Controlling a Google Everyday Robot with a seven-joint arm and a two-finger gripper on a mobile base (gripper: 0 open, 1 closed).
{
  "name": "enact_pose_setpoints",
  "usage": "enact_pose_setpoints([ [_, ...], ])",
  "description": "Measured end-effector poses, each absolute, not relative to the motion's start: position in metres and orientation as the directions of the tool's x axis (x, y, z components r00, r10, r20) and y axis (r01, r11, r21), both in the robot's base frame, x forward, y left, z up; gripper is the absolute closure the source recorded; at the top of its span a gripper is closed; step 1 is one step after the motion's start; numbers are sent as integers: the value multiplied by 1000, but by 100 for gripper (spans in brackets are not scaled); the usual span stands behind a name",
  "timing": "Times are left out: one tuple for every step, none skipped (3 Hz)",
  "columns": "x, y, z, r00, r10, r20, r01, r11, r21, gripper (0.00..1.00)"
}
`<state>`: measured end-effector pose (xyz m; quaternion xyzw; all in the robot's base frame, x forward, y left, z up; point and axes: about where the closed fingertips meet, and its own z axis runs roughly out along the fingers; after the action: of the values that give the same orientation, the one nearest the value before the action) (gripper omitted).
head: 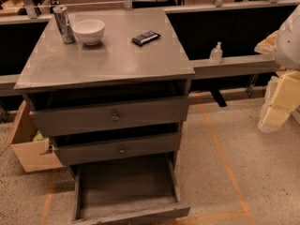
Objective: Place rxbar blueberry into bottom drawer
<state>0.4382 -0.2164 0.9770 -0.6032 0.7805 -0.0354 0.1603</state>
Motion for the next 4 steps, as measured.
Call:
enact_pose_setpoints([
  [438, -216, 977, -221, -953, -208, -930, 270, -249, 0],
  [445, -215, 977, -255, -922, -291, -911, 330, -248, 0],
  [488, -188, 978, -221, -846, -485, -891, 378, -253, 0],
  [556, -136, 981, -120, -700, -704, -889, 391, -238, 0],
])
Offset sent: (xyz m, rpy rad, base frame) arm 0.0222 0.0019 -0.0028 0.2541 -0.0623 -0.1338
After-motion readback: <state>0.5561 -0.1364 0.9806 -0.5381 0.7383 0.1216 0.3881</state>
